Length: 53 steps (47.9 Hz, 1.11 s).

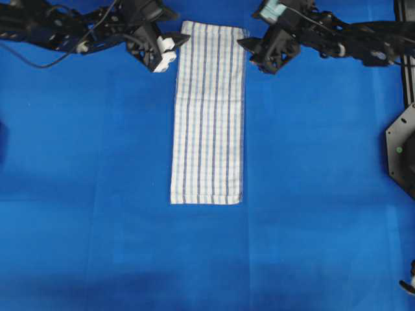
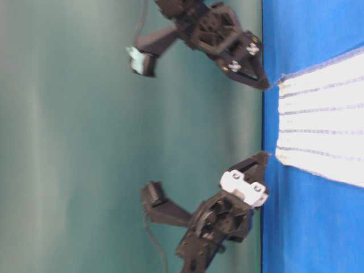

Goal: Fold the blue towel.
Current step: 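Move both grippers to the top end of the strip and grasp its corners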

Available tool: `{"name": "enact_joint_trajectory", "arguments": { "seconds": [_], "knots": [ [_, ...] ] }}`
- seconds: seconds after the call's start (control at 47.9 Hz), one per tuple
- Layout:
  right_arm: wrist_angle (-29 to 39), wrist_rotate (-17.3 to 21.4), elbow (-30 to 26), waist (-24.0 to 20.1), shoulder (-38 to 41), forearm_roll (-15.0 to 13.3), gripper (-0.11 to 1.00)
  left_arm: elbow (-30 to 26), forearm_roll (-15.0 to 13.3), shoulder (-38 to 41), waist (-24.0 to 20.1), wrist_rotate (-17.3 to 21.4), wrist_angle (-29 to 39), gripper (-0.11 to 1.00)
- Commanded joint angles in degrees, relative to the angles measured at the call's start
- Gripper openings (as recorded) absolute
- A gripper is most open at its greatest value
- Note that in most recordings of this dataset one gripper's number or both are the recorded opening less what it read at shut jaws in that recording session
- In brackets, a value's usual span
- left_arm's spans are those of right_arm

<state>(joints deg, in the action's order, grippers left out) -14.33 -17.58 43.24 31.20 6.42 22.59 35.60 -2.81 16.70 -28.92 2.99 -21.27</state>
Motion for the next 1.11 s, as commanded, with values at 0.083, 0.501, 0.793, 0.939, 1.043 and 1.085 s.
{"name": "enact_joint_trajectory", "arguments": {
  "seconds": [0.083,0.501,0.793,0.939,1.043,1.085],
  "knots": [
    [-2.81,0.09,-2.46,0.79,3.69,1.05,0.85,-3.16,0.18,3.60,-1.41,-0.09,-1.67,0.61],
    [-3.43,0.09,-2.55,0.62,5.71,1.67,0.67,-4.48,0.18,6.06,-0.09,-0.18,-1.76,0.53],
    [-3.34,0.00,-2.37,-1.05,5.71,1.67,0.04,-3.78,0.18,5.98,1.58,-0.09,-1.49,0.06],
    [-3.25,0.00,-2.37,-1.05,5.71,1.67,0.04,-3.52,0.18,5.71,1.58,-0.09,-1.49,0.05],
    [-3.25,0.00,-2.55,-1.05,5.63,1.67,0.04,-3.52,0.18,5.27,1.58,0.00,-1.49,0.05],
    [-3.25,0.00,-2.72,-1.05,5.45,1.67,0.04,-3.52,0.18,4.83,1.58,0.00,-1.49,0.05]
  ]
}}
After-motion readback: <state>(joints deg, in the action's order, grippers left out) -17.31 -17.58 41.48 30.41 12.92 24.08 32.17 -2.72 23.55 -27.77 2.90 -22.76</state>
